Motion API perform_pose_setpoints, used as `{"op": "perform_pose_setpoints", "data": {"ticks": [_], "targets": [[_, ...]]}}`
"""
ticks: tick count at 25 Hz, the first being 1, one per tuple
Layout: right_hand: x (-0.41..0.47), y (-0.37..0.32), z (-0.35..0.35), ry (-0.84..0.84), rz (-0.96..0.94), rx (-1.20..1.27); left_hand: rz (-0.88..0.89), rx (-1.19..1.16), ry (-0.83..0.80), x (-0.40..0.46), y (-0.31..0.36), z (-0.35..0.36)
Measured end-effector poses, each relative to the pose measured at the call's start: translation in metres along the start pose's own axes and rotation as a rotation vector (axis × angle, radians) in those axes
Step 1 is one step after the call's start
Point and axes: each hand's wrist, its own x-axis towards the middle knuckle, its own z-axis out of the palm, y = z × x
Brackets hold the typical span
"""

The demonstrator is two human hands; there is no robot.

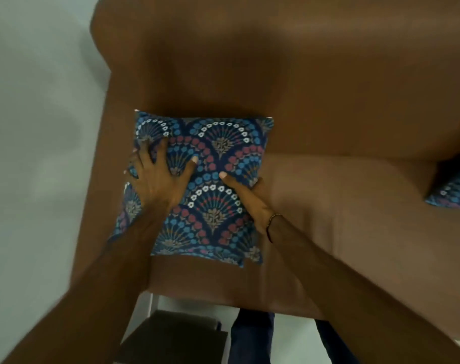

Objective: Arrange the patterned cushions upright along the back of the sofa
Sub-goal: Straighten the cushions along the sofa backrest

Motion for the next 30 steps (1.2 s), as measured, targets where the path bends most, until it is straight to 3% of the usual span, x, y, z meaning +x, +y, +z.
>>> {"op": "perform_pose_setpoints", "data": {"ticks": [3,6,9,11,15,21,25,27,30], "targets": [[0.005,-0.001,0.008,0.057,-0.045,-0.025,-0.223,-0.346,-0.048,0.01,-0.035,-0.005],[0.002,-0.012,-0.012,-0.063,0.031,-0.051,-0.356,-0.777,0.005,0.015,-0.042,-0.006],[-0.005,-0.027,-0.05,-0.079,0.028,-0.048,-0.399,-0.791,0.136,-0.002,-0.006,-0.005],[-0.02,-0.039,-0.098,-0.052,0.019,-0.018,-0.354,-0.795,0.137,-0.029,0.037,0.006],[-0.045,-0.072,-0.214,0.2,-0.053,-0.109,-0.025,-0.944,-0.047,-0.068,0.141,0.051],[-0.044,-0.089,-0.333,0.54,-0.226,-0.16,0.266,-0.886,-0.206,-0.07,0.241,0.109],[-0.025,-0.054,-0.343,0.75,-0.218,-0.023,0.348,-0.669,-0.439,-0.068,0.244,0.163],[-0.026,-0.033,-0.325,0.74,-0.067,0.067,0.444,-0.399,-0.395,-0.07,0.216,0.166],[-0.027,-0.002,-0.274,0.584,0.102,-0.023,0.523,-0.068,-0.159,-0.057,0.137,0.149]]}}
